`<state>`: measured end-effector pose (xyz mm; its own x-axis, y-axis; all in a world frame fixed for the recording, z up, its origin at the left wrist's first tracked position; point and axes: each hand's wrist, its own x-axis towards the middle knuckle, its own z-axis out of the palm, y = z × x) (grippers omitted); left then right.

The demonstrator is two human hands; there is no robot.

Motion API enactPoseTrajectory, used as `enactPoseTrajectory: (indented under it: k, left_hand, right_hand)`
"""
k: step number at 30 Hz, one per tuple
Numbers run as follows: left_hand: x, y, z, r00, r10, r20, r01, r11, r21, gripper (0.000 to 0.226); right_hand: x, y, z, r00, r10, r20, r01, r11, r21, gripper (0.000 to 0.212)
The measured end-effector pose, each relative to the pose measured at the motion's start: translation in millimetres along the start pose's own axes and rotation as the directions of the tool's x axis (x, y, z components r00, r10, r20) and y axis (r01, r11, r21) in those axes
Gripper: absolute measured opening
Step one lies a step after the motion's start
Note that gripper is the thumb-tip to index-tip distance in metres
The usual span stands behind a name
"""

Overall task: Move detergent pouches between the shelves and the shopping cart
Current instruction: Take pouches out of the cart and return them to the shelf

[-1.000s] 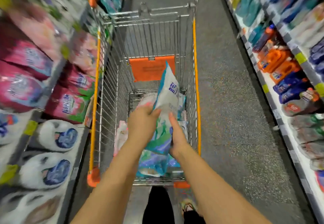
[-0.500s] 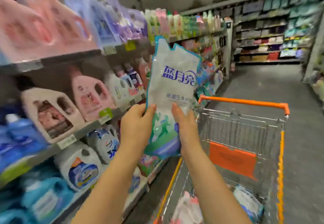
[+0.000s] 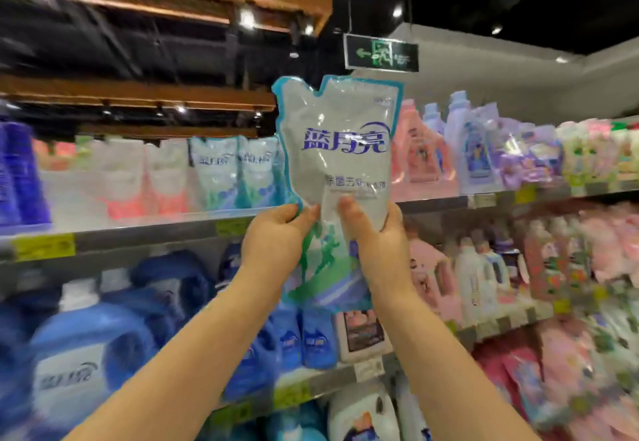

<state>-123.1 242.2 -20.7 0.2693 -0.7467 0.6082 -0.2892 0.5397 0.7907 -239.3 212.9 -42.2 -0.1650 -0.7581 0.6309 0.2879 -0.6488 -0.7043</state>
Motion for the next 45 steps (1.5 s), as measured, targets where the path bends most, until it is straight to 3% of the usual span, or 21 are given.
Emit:
enactPoseTrajectory:
  k: [3, 5, 10, 15, 20, 22, 24, 25, 31, 38, 42, 45]
  left_hand:
    - [43.2, -14.0, -45.9, 0.999, -0.037, 0.015, 0.037, 0.999, -0.02, 0.043]
    - [74.4, -23.1, -65.1, 0.999, -0.039, -0.005, 0.038, 0.992, -0.122, 0.022]
    - [159.2, -35.1, -81.0, 0.999, -0.013, -0.037, 0.003, 0.968, -0.25, 0.019]
    - [258.4, -50.4, -79.6, 0.997, 0.007, -0.072, -0.019, 0.986, -0.167, 0.013]
    - [342.3, -75.6, -70.9, 0.988, -0.098, -0.12, 0.09, 0.994, -0.069, 0.009]
    - [369.0, -91.8, -67.5, 0.981, -0.114, -0.154, 0.117, 0.993, 0.011, 0.014]
    - [390.0, -109.8, -64.2, 0.978, -0.116, -0.175, 0.128, 0.99, 0.062, 0.02]
    - [397.6, -118.9, -62.8, 0.976, -0.117, -0.184, 0.132, 0.989, 0.072, 0.021]
    - [420.7, -172.1, -69.2, 0.968, -0.179, -0.178, 0.191, 0.98, 0.052, 0.015]
    - [425.7, -205.1, -85.5, 0.965, -0.229, -0.13, 0.245, 0.961, 0.125, 0.017]
    - [431.9, -212.6, -95.0, 0.954, -0.267, -0.135, 0.29, 0.938, 0.189, 0.018]
    - [438.8, -208.8, -104.9, 0.938, -0.329, -0.11, 0.347, 0.873, 0.343, 0.017]
  right_hand:
    - [26.2, 29.5, 62.5, 0.998, -0.006, 0.064, 0.003, 0.999, 0.046, 0.047]
    - [47.1, 44.5, 95.2, 0.997, -0.019, 0.078, 0.015, 0.998, 0.061, 0.045]
    - [119.3, 73.1, 153.8, 0.993, 0.008, 0.114, -0.022, 0.993, 0.115, 0.046]
    - [215.7, 106.3, 183.4, 0.987, -0.018, 0.162, 0.011, 0.999, 0.043, 0.062]
    - [308.2, 149.0, 204.8, 0.968, 0.0, 0.251, 0.02, 0.997, -0.076, 0.092]
    - [333.5, 167.1, 209.6, 0.955, 0.057, 0.29, -0.029, 0.994, -0.101, 0.086]
    - [351.0, 182.3, 212.2, 0.935, 0.107, 0.338, -0.067, 0.989, -0.129, 0.063]
    - [358.7, 191.8, 213.8, 0.925, 0.136, 0.355, -0.086, 0.985, -0.152, 0.055]
    - [378.6, 236.8, 217.6, 0.866, 0.269, 0.422, -0.138, 0.939, -0.315, 0.055]
    - [386.4, 259.8, 237.8, 0.806, 0.343, 0.483, -0.022, 0.832, -0.554, 0.091]
    - [403.9, 273.5, 242.3, 0.786, 0.387, 0.483, 0.033, 0.753, -0.657, 0.126]
    - [397.6, 250.7, 234.3, 0.767, 0.474, 0.433, 0.028, 0.649, -0.76, 0.107]
